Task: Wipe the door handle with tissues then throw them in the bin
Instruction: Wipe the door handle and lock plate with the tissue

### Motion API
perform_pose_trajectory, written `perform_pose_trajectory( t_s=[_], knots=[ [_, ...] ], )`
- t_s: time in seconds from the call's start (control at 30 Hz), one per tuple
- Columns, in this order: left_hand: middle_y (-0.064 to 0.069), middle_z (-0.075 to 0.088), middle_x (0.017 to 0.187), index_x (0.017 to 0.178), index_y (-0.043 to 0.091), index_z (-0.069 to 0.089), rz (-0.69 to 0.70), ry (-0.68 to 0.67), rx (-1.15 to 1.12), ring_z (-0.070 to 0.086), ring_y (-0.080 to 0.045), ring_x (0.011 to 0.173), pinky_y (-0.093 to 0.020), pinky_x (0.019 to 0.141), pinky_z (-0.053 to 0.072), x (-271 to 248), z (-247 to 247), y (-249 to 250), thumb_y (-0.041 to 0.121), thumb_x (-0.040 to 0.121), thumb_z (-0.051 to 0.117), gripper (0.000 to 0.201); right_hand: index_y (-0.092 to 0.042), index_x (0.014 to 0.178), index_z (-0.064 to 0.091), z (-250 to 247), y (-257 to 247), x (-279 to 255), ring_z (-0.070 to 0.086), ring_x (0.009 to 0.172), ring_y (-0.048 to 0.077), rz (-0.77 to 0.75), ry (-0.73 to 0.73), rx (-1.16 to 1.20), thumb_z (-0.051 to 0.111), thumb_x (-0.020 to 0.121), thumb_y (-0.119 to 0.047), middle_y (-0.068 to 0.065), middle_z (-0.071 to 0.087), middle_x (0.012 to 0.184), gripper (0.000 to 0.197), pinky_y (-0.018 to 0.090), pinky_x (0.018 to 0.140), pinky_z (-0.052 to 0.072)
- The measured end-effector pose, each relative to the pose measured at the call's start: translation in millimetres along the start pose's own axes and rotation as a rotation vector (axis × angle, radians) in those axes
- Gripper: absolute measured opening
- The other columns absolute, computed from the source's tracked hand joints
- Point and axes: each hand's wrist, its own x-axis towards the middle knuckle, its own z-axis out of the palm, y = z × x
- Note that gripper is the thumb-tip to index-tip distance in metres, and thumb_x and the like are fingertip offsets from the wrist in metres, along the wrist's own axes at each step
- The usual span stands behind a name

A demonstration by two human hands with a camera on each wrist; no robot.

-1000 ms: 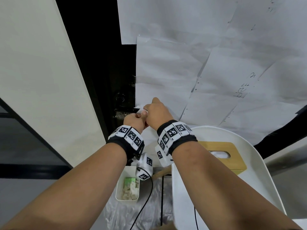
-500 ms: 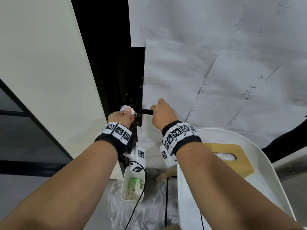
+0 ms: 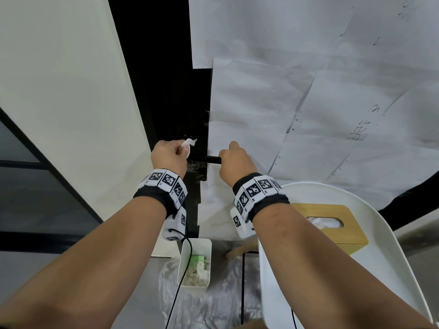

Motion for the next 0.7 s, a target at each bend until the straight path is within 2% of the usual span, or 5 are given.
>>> perform_pose_trajectory(
  t_s=[0.07, 0.2, 0.37, 0.5, 0.7],
  knots=[
    [-0.006, 0.069, 0.078, 0.1, 0.02, 0.075, 0.012, -0.047, 0.071, 0.057, -0.015, 0.067, -0.02, 0.059, 0.038, 3, 1, 3, 0.031, 0.091, 0.058, 0.022, -0.001, 0.095, 0.061, 0, 0, 0, 0.039, 0.077, 0.024, 0.001, 0.002, 0.005, 0.041, 0.083, 0.006, 0.015, 0.045, 0.109, 0.024, 0.032, 0.065, 0.039],
    [0.002, 0.066, 0.072, 0.093, 0.021, 0.075, -0.095, -0.081, 0.071, 0.054, -0.01, 0.059, -0.016, 0.047, 0.034, 10, 2, 3, 0.038, 0.085, 0.066, 0.021, -0.002, 0.096, 0.061, 0, -1, 2, 0.038, 0.077, 0.024, 0.007, -0.006, 0.004, 0.041, 0.082, 0.005, 0.014, 0.045, 0.109, 0.025, 0.032, 0.065, 0.039],
    [-0.005, 0.071, 0.074, 0.087, 0.018, 0.075, -0.14, -0.122, 0.112, 0.067, -0.022, 0.07, -0.027, 0.063, 0.052, 24, 5, 5, 0.043, 0.081, 0.07, 0.026, -0.001, 0.096, 0.061, 0, -1, 2, 0.039, 0.075, 0.025, 0.011, -0.013, 0.006, 0.041, 0.083, 0.006, 0.014, 0.045, 0.108, 0.025, 0.031, 0.064, 0.037],
    [-0.005, 0.072, 0.086, 0.09, 0.016, 0.075, -0.126, -0.133, 0.133, 0.065, -0.022, 0.08, -0.025, 0.067, 0.046, 33, 9, 6, 0.038, 0.081, 0.071, 0.024, -0.002, 0.095, 0.062, 1, 1, 6, 0.042, 0.073, 0.025, 0.022, -0.016, 0.018, 0.043, 0.082, 0.005, 0.014, 0.045, 0.106, 0.024, 0.032, 0.062, 0.04],
    [-0.01, 0.072, 0.088, 0.093, 0.015, 0.075, -0.105, -0.147, 0.19, 0.066, -0.027, 0.081, -0.028, 0.066, 0.049, 41, 14, 9, 0.024, 0.087, 0.062, 0.016, -0.004, 0.098, 0.064, 2, 1, 8, 0.044, 0.073, 0.026, 0.033, -0.028, 0.011, 0.045, 0.083, 0.004, 0.014, 0.045, 0.105, 0.025, 0.033, 0.064, 0.043]
  ],
)
